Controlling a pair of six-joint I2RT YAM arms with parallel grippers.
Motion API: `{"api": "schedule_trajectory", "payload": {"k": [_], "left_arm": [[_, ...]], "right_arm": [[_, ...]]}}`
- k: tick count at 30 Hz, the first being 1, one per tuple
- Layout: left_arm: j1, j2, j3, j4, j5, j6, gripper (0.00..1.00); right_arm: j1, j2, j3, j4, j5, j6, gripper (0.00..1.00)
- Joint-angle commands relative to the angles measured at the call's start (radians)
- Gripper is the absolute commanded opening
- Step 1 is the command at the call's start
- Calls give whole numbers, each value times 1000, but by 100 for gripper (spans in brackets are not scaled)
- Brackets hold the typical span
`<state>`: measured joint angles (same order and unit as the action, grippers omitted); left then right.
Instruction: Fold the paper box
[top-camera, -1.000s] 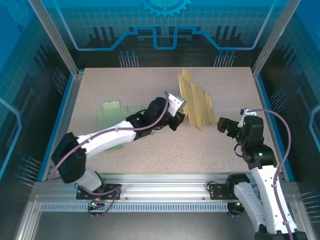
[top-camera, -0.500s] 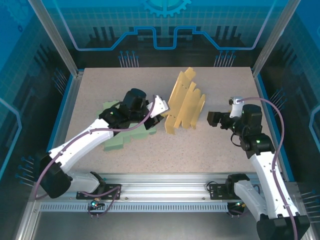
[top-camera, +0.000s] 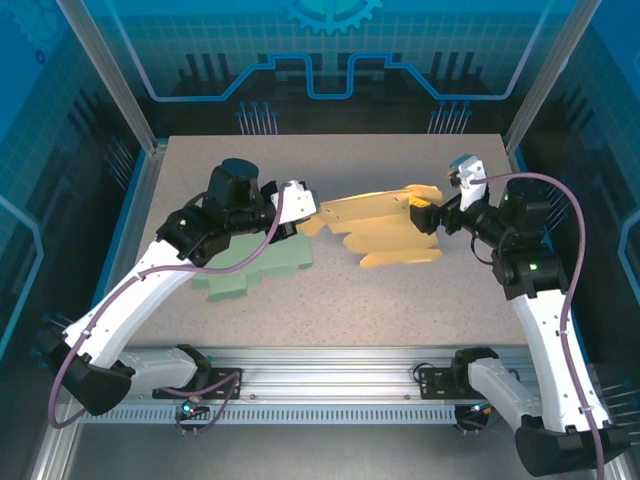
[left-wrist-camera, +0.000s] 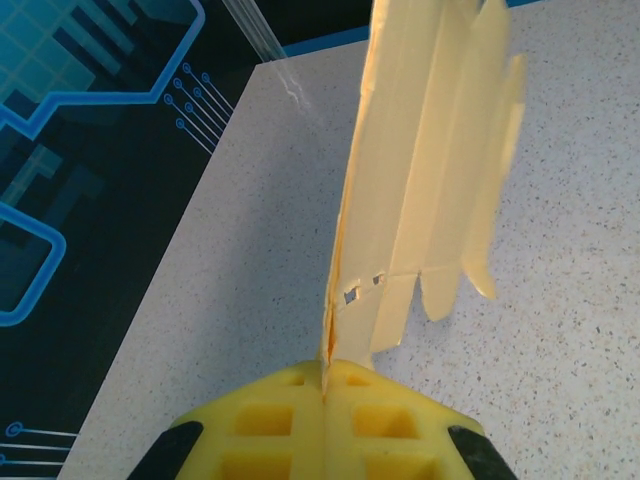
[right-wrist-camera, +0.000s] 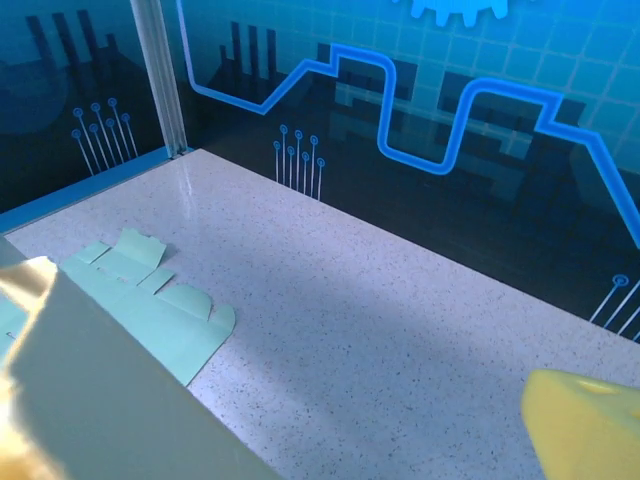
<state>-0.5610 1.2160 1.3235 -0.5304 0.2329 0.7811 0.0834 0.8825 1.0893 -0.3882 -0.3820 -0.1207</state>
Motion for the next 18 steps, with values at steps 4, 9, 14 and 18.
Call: {"api": "schedule_trajectory", "payload": {"k": [4, 9, 14, 18], "left_arm": [[16, -15, 42, -28, 30, 23, 0], [18, 13, 56, -10, 19, -21, 0], [40, 69, 125, -72, 30, -96, 0], [52, 128, 184, -133, 50, -121, 0]], "right_arm": [[34, -26, 6, -33, -83, -53, 98], [77, -24, -30, -43, -124, -75, 74], [105, -10, -79, -20, -111, -49, 28], [118, 17, -127, 34, -62, -6, 12]]}}
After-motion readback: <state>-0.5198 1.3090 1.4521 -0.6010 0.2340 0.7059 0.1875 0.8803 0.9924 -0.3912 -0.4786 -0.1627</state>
